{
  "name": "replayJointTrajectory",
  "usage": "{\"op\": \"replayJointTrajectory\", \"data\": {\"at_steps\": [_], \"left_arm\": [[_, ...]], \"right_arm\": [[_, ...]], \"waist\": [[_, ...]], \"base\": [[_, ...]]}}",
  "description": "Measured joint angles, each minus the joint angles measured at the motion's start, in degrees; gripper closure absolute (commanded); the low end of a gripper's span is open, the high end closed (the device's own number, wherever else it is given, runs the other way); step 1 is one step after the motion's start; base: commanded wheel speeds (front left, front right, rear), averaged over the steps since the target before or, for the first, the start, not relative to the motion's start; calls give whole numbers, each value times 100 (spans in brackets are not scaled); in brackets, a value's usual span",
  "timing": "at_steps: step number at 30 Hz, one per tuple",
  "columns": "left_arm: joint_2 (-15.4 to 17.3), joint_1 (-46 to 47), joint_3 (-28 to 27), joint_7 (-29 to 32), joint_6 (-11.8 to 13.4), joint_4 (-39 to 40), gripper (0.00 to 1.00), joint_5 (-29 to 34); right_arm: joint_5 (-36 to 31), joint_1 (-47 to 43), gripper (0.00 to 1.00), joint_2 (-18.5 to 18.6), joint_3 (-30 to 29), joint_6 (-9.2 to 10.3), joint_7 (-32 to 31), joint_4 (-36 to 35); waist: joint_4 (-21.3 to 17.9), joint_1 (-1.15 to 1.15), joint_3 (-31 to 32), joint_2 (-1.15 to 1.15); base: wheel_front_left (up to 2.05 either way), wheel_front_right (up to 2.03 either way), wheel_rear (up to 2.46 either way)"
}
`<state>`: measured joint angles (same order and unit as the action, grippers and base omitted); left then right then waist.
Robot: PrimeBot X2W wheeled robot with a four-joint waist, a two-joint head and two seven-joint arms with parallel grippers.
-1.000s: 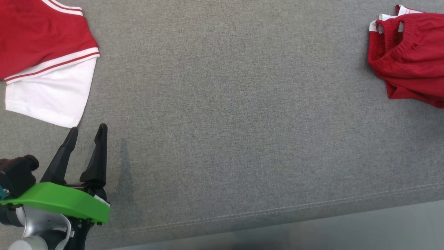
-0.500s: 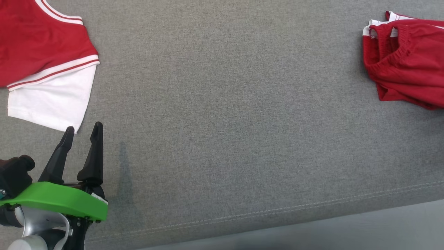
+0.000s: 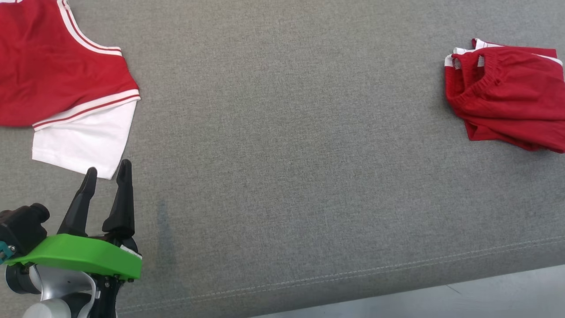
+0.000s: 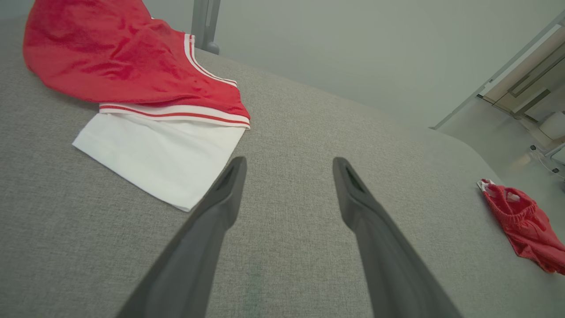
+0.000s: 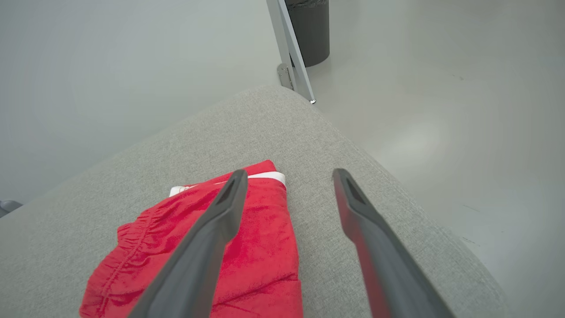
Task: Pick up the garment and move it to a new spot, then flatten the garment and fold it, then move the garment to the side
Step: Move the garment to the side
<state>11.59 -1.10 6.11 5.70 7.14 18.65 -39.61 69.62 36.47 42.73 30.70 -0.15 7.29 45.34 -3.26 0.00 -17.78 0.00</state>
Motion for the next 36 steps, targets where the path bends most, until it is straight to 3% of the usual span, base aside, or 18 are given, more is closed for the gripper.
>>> {"op": "replayJointTrajectory", "data": {"at_steps": [6, 9, 17, 25, 36], "left_arm": [[-48, -2, 22, -154, -55, -230, 0, -2], [-46, -6, 110, -231, -103, -374, 0, 25], [-46, -14, 411, -464, -312, -777, 0, 244], [-58, -204, 347, -839, -361, -1277, 0, 453], [-67, -693, 268, -1280, -367, -1771, 0, 533]], "right_arm": [[-292, -28, 0, 66, -34, -16, 767, -336], [-401, -142, 0, -3, -43, 86, 806, -546], [-1107, -821, 0, -494, 272, 437, 772, -1212], [-1751, -1427, 0, -1218, 127, 678, 755, -1911], [-2520, -2555, 0, -1723, -135, 732, 754, -2374]], "waist": [[58, 0, 315, 0], [104, 0, 480, 0], [290, 0, 911, 0], [445, 0, 1292, 0], [469, 0, 1645, 0]], "base": [[0, 0, 0], [0, 0, 0], [0, 0, 0], [0, 0, 0], [0, 0, 0]]}}
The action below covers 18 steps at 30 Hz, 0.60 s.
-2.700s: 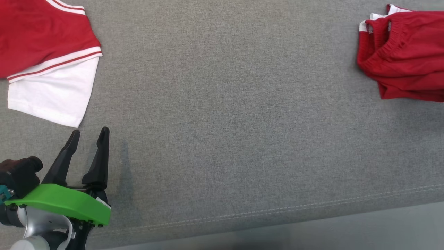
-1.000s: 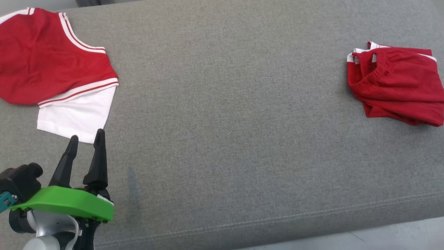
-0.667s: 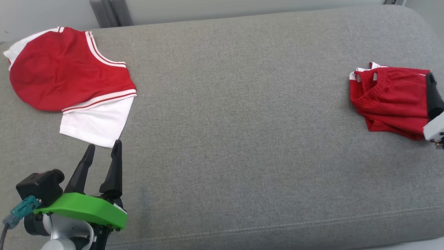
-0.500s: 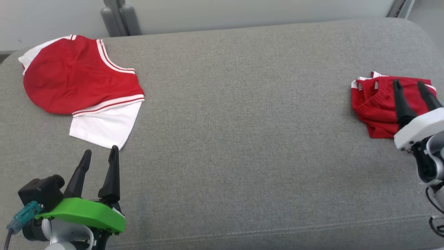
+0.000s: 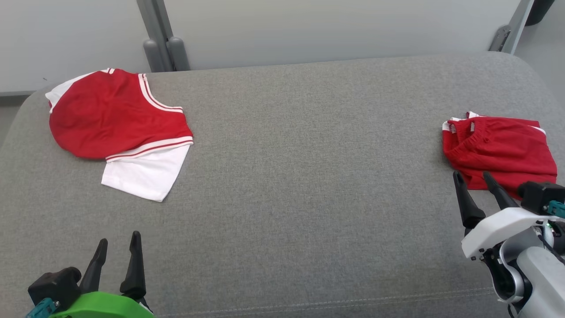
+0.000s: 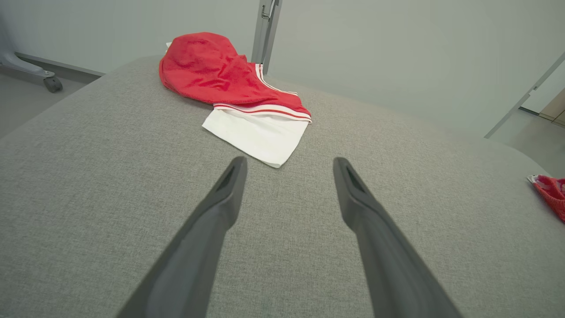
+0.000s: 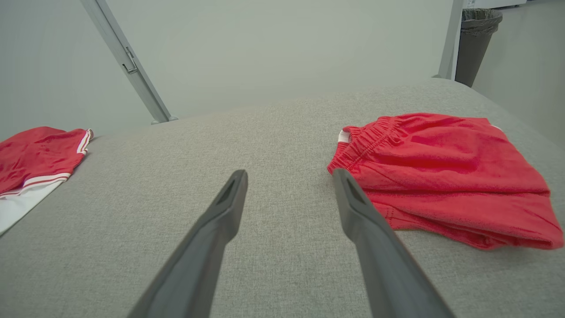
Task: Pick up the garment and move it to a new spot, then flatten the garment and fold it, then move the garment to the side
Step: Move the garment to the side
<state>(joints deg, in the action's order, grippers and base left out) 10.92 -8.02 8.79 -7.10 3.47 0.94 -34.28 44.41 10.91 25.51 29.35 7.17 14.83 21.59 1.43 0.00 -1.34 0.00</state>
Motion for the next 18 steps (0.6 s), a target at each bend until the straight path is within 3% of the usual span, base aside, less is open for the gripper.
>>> {"op": "replayJointTrajectory", "data": {"at_steps": [10, 18], "left_arm": [[-24, -25, 7, -224, -73, -159, 0, 25], [-23, -25, 22, -314, -137, -291, 0, 29]], "right_arm": [[-717, -435, 0, -44, -525, 0, 0, -198], [-1170, -779, 0, -142, -525, 0, 0, -470]], "waist": [[-48, 0, 63, 0], [11, 0, 183, 0]], "base": [[0, 0, 0], [0, 0, 0]]}}
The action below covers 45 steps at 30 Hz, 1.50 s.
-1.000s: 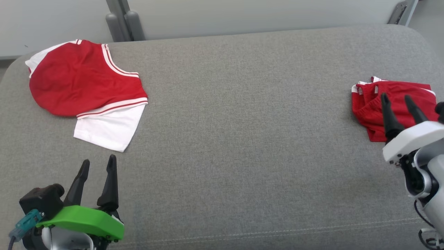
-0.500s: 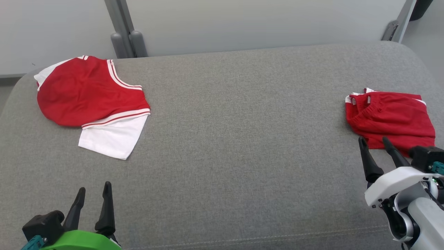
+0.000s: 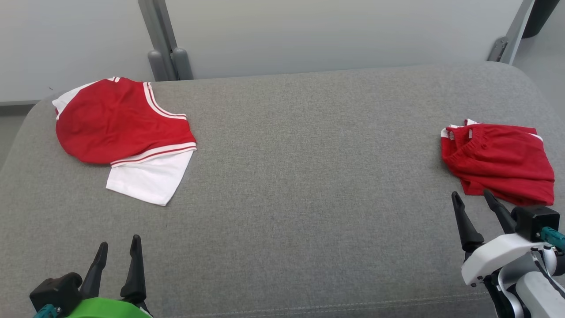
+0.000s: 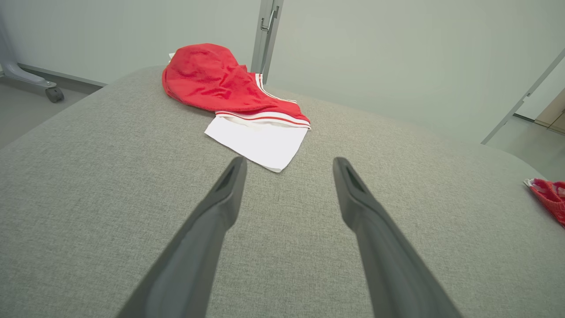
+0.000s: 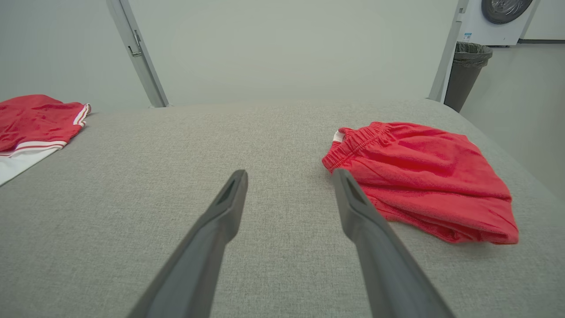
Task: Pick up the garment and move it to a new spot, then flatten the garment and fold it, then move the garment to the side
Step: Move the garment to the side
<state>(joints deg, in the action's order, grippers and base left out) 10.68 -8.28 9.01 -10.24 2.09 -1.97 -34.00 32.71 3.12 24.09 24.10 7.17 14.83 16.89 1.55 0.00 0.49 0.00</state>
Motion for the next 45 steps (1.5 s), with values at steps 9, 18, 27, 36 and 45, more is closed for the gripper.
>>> {"op": "replayJointTrajectory", "data": {"at_steps": [9, 18, 27, 36, 45], "left_arm": [[0, -1, -2, -97, -14, -125, 0, 7], [-4, -6, -48, -149, -57, -171, 0, 7], [0, -10, -70, -192, -110, -288, 0, 7], [5, -10, -101, -243, -115, -345, 0, 8], [-16, -10, -114, -252, -159, -444, 0, 8]], "right_arm": [[-474, -275, 0, -14, 88, -9, 0, -512], [-259, -625, 0, -105, -312, -87, 0, -538], [-272, -638, 0, -97, -528, -261, 0, -538], [-456, -710, 0, -99, -768, -270, 0, -568], [-650, -747, 0, -326, -896, -252, 0, -750]], "waist": [[32, 0, 15, 0], [-11, 0, -15, 0], [-77, 0, -80, 0], [-108, 0, -86, 0], [-106, 0, -55, 0]], "base": [[0, 0, 0], [0, 0, 0], [0, 0, 0], [0, 0, 0], [0, 0, 0]]}}
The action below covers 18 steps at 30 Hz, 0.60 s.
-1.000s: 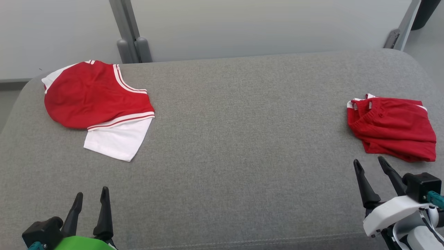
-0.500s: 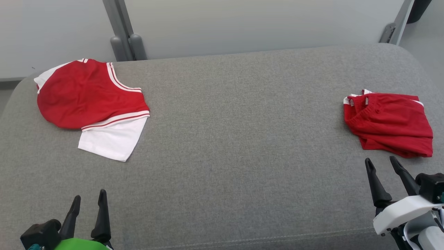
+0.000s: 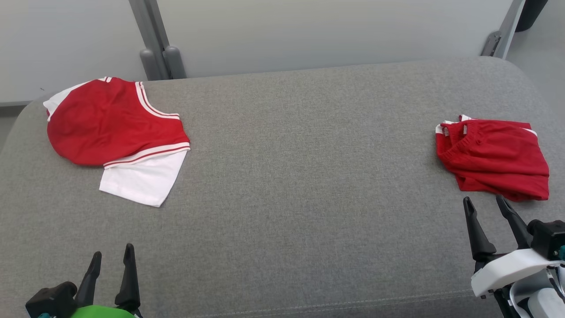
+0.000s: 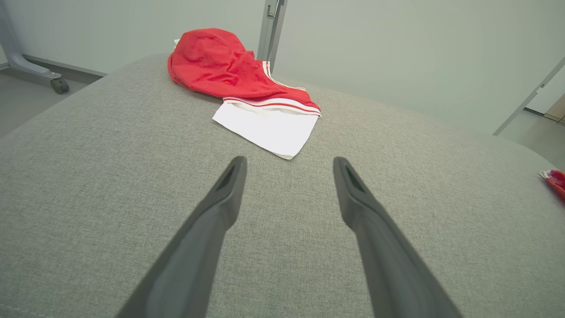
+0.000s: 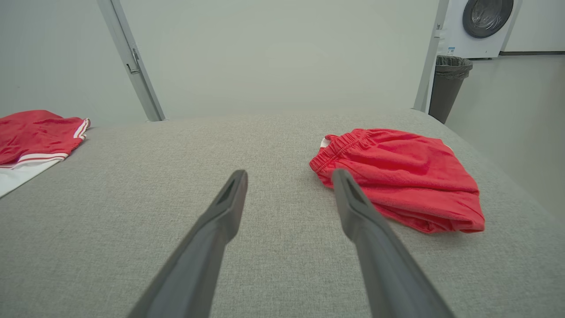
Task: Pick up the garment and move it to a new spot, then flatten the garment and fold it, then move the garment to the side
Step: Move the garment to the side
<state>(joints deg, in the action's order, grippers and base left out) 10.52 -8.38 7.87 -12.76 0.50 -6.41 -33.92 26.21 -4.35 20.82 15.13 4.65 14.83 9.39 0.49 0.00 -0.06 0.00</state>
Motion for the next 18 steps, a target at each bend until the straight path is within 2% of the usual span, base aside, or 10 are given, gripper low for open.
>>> {"op": "replayJointTrajectory", "data": {"at_steps": [5, 18], "left_arm": [[-13, 0, -3, -43, -1, -40, 0, 0], [-15, 1, -12, -48, -44, -90, 0, 1]], "right_arm": [[-261, -43, 0, -9, 71, -19, 0, -127], [-339, -46, 0, 45, 229, -698, 0, -258]], "waist": [[3, 0, 10, 0], [-22, 0, 17, 0]], "base": [[0, 0, 0], [0, 0, 0]]}}
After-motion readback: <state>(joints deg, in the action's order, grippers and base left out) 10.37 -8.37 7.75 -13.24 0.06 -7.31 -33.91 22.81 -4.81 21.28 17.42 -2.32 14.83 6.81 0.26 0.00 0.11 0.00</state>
